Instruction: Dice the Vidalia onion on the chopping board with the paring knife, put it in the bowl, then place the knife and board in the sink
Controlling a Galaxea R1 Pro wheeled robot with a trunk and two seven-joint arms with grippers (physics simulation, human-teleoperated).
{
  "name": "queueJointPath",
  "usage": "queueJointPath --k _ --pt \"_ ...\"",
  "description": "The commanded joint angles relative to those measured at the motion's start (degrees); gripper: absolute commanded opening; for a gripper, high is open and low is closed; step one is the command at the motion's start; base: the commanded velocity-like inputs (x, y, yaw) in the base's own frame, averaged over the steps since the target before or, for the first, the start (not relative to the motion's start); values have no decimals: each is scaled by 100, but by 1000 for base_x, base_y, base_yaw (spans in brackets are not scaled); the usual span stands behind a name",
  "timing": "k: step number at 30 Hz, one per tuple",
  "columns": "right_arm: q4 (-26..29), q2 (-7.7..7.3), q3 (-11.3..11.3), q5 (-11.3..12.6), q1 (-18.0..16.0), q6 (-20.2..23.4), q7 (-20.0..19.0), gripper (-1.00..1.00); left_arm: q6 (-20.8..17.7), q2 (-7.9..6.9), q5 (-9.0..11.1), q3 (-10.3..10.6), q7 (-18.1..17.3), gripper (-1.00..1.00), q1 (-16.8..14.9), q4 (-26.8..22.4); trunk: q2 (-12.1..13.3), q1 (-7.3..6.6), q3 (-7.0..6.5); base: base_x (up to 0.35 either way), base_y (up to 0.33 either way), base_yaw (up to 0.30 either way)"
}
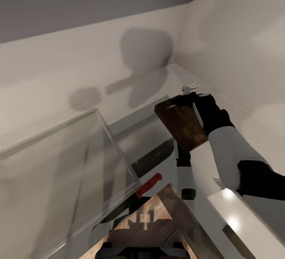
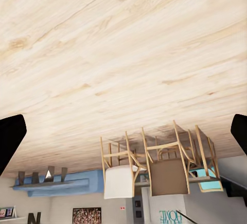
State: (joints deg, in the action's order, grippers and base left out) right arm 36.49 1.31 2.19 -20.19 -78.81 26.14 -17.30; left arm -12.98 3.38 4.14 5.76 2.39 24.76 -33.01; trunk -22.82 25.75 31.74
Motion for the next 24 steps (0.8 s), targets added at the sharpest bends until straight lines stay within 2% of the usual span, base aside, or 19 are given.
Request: queueJointPath --k 1,24 --pt "8 3 15 -58 -3 24 -45 100 -38 -4 43 22 25 100 4 -22 -10 4 8 0 0 0" --pt "-10 -13 1 -64 -3 174 -36 100 -38 -4 43 21 25 100 7 -13 -10 4 8 0 0 0"
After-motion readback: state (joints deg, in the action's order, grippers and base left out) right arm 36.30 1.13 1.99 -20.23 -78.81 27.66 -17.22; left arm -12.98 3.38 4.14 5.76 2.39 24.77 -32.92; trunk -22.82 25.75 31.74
